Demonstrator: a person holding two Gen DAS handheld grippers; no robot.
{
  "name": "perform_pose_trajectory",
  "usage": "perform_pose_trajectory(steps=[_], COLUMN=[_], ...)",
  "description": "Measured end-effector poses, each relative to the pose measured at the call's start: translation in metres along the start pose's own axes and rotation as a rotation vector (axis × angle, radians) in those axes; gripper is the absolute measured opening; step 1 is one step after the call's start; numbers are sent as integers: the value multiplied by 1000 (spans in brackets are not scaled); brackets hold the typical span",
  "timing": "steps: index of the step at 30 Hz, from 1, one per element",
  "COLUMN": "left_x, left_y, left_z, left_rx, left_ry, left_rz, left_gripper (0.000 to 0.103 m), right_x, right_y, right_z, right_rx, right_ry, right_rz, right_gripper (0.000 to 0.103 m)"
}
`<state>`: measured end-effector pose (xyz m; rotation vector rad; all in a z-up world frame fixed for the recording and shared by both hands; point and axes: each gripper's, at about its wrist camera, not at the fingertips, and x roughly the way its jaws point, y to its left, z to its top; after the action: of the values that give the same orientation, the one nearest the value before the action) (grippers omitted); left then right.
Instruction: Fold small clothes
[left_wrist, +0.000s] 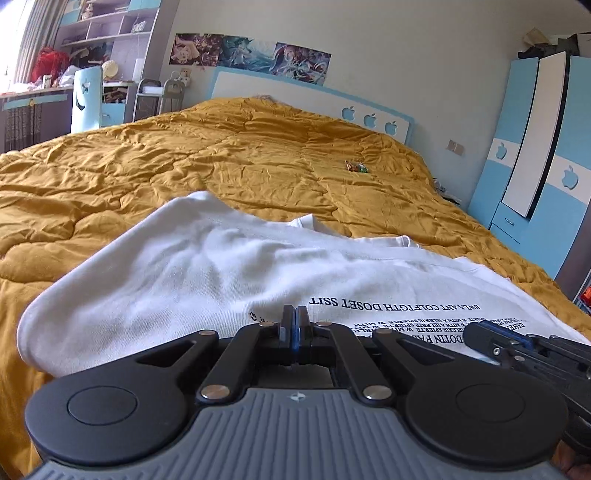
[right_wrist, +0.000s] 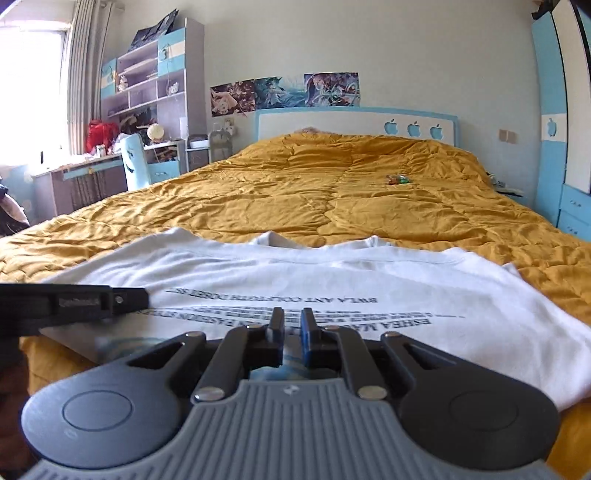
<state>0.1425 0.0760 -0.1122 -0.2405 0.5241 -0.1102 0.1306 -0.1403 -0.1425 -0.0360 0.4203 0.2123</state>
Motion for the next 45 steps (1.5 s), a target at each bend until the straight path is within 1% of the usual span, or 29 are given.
perform_pose_trajectory(steps=[2, 4, 5, 6, 8, 10, 13, 14, 16, 19, 21, 23, 25, 26, 27, 28, 29, 30, 31, 32, 34, 36, 37, 39, 40, 41, 42, 43, 45], left_x=[-3, -7, -8, -9, -9, -12, -17, -17, -20, -23, -24, -26, -27, -29, -30, -30, -30, -29, -30, -32, -40, -42, -41, -29, -18, -9, 5, 17, 39], left_y=[1, -2, 0, 6, 21, 34, 42, 46, 56, 56, 59, 63, 72, 76, 84, 89, 96, 104, 114, 122, 138, 149, 154, 166, 173, 177, 182, 185, 184], left_z=[-3, -3, -3, 0, 4, 8, 9, 9, 11, 11, 13, 16, 22, 25, 28, 31, 34, 39, 44, 47, 58, 68, 74, 89, 98, 103, 111, 116, 125], left_rx=[11, 73, 83, 65, 3, -45, -7, -22, -74, -67, -81, -111, -154, -175, -208, -228, -254, -287, -333, -370, -427, -431, -426, -420, -421, -418, -412, -408, -388], left_ry=[-10, -42, -51, -48, -31, -26, -45, -42, -38, -49, -53, -58, -51, -51, -53, -51, -41, -18, 0, -3, -50, -93, -103, -70, -37, -12, 25, 55, 94], left_rz=[8, 68, 93, 125, 161, 190, 305, 305, 276, 292, 297, 326, 377, 382, 393, 410, 436, 455, 442, 418, 358, 321, 310, 295, 258, 224, 166, 127, 93], left_gripper=[1, 1, 1, 1, 1, 1, 1, 1, 2, 4, 6, 6, 6, 7, 13, 22, 25, 28, 29, 31, 49, 55, 58, 59, 59, 59, 59, 60, 60], right_x=[3, 1, 0, -1, -5, -8, -11, -13, -16, -19, -20, -24, -33, -36, -40, -43, -45, -47, -51, -56, -66, -70, -69, -67, -65, -62, -58, -52, -35], right_y=[-13, -33, -40, -47, -56, -68, -83, -85, -88, -100, -108, -118, -131, -134, -138, -142, -148, -156, -167, -178, -194, -204, -208, -214, -217, -220, -222, -224, -227], right_z=[-4, -7, -9, -11, -13, -14, -12, -12, -13, -13, -14, -14, -14, -13, -12, -11, -10, -9, -8, -7, -3, 8, 15, 30, 36, 42, 49, 56, 68], right_rx=[-3, 42, 49, 46, 61, 136, 215, 223, 226, 288, 311, 364, 423, 428, 418, 414, 428, 469, 536, 614, 703, 693, 667, 627, 613, 599, 580, 564, 536], right_ry=[9, 35, 40, 46, 50, 48, 49, 48, 35, 34, 35, 30, 17, 11, 1, -6, -6, 3, 5, -15, -72, -108, -119, -115, -107, -104, -96, -79, -34], right_rz=[-64, -106, -118, -136, -152, -136, -149, -160, -209, -240, -326, -383, -435, -461, -500, -530, -547, -552, -530, -477, -371, -286, -246, -169, -123, -81, -35, -2, 12], right_gripper=[1, 0, 0, 0, 0, 0, 0, 0, 0, 0, 0, 0, 0, 0, 0, 0, 5, 20, 25, 27, 36, 54, 56, 65, 67, 72, 75, 78, 79])
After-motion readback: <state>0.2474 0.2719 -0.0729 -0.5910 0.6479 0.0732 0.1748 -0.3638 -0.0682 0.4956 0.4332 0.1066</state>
